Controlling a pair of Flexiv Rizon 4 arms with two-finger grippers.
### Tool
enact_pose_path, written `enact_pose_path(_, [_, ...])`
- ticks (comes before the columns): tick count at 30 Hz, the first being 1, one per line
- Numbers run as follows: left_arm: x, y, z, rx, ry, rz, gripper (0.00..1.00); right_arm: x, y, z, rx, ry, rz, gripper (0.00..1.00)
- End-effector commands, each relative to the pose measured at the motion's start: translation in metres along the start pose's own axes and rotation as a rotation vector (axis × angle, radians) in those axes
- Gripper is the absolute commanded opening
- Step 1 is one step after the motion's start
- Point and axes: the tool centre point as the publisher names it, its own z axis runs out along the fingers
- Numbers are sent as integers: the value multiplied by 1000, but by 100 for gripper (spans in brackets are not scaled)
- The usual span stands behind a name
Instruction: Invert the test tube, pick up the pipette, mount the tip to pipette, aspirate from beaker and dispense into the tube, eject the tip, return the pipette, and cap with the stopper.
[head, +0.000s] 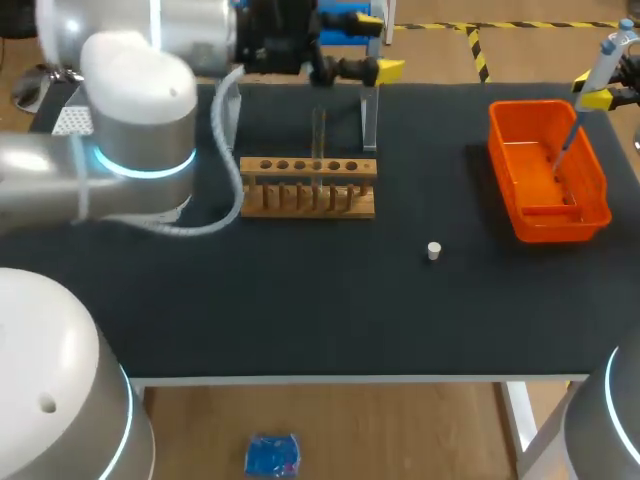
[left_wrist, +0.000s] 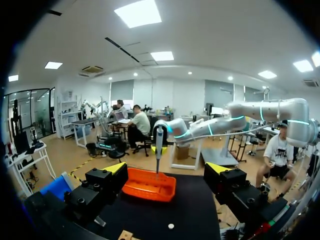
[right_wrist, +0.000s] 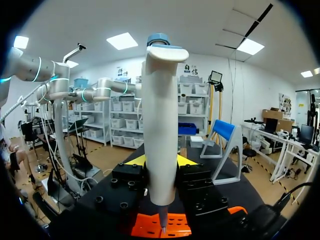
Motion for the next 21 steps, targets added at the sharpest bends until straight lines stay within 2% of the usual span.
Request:
enact_pose_path(1, [-16,-16,81,-67,11,-8,100,-1,0,-2,0,6,-1,0])
enact_pose_path(8, [-29,-29,124,-83,10,-14,100,-1,0,-2,0,6,-1,0])
enact_pose_path(21, [-45,-39,195,-90,34,-25,100,-1,0,-2,0,6,-1,0])
